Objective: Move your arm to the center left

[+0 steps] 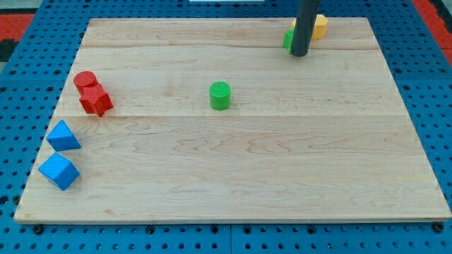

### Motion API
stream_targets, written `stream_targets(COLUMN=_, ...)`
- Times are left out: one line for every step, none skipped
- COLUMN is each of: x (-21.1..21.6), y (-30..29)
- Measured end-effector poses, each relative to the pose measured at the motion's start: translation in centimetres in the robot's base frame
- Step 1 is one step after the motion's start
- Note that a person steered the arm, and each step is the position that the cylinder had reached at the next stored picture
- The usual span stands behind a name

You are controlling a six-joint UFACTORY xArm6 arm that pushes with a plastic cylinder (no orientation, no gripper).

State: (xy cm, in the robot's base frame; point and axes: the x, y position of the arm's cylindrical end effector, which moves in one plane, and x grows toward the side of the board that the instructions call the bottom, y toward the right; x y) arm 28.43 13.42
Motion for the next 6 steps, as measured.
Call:
stream_targets(x=8.1, y=1.5)
stream_targets(x=16.7, y=-3.7)
stream_targets(x=19.1, y=-13.3)
stream_targets(x=19.1, y=-21.6)
stream_targets(x=18.6, y=-25.1)
stream_targets(x=16.8, y=-28.0)
